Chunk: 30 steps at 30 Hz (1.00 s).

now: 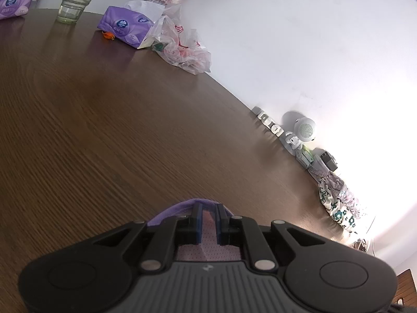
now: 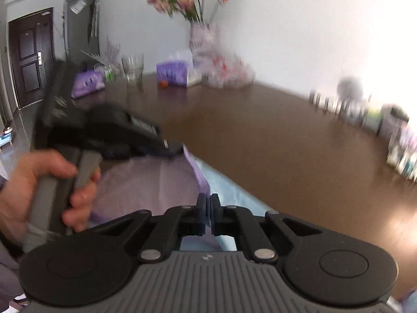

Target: Fold clothes

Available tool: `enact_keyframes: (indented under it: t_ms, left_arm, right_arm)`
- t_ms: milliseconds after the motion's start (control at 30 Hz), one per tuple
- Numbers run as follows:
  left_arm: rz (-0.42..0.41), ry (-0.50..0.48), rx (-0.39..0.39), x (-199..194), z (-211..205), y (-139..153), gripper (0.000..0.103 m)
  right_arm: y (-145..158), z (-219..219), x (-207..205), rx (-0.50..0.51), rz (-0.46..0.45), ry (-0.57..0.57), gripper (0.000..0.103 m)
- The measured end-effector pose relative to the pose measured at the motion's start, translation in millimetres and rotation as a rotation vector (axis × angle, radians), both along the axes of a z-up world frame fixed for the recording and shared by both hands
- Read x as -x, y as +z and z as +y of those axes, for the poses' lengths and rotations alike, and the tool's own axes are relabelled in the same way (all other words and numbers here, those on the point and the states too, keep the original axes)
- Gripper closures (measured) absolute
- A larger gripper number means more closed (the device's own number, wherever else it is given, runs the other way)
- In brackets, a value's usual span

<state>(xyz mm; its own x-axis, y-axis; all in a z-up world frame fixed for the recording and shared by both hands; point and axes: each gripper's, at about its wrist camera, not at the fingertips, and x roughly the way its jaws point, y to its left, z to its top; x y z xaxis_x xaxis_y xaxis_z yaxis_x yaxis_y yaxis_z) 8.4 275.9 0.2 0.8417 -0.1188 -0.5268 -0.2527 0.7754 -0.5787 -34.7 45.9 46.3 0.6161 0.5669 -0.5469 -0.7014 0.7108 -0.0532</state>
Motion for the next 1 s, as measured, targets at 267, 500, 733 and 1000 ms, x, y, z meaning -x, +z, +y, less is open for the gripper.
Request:
enact_keyframes:
  t_ms: [267, 500, 733, 1000]
  left_arm:
    - [-0.006, 0.018, 0.039, 2, 6, -3, 0.094]
    - [-0.069, 0.059, 0.038, 16, 11, 7, 0.044]
    - [-0.034, -0.051, -0.021, 7, -14, 26, 0.031]
    - [0.025, -0.046, -0.187, -6, -39, 17, 0.067]
  right_arm:
    - [-30, 21, 17, 0.129, 0.072, 0.053, 0.100]
    - [-14, -3, 31, 0.077, 0.005, 0.079, 0.068]
    - [8, -138, 5, 0.018, 0.021, -0.394, 0.060]
    - [-37, -188, -51, 0.049, 0.176, -0.606, 0.099]
